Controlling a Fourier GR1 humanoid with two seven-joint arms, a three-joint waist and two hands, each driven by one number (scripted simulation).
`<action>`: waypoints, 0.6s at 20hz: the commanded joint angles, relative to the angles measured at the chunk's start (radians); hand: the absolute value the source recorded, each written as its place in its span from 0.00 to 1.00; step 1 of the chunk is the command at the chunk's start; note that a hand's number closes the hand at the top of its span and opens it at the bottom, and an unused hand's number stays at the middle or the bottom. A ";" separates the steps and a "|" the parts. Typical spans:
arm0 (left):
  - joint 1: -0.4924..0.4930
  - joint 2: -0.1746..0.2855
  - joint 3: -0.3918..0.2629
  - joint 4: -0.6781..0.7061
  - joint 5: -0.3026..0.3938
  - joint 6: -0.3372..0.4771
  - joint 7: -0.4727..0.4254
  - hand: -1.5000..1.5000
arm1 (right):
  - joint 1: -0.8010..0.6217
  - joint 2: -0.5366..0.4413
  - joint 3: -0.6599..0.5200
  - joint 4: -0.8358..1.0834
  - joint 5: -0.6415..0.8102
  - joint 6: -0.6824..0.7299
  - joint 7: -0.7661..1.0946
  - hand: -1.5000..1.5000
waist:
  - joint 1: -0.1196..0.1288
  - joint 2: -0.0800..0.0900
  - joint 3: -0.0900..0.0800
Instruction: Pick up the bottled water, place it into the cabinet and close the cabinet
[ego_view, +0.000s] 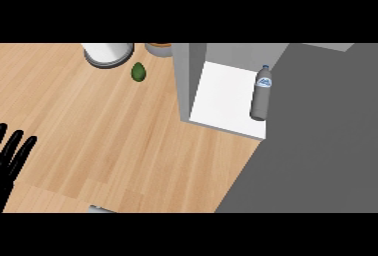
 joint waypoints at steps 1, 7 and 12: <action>-0.008 0.009 0.009 -0.002 0.004 -0.008 0.003 0.00 | -0.027 0.066 0.110 0.032 -0.049 -0.026 0.079 1.00 | 0.013 0.021 0.007; -0.023 0.014 0.022 -0.001 0.008 -0.028 -0.004 0.00 | -0.016 0.079 0.107 0.055 -0.115 -0.017 0.056 1.00 | 0.059 0.043 0.008; -0.033 0.015 0.020 0.004 0.013 -0.032 0.003 0.00 | -0.023 0.107 0.056 0.072 -0.127 -0.054 0.076 1.00 | 0.042 0.046 0.010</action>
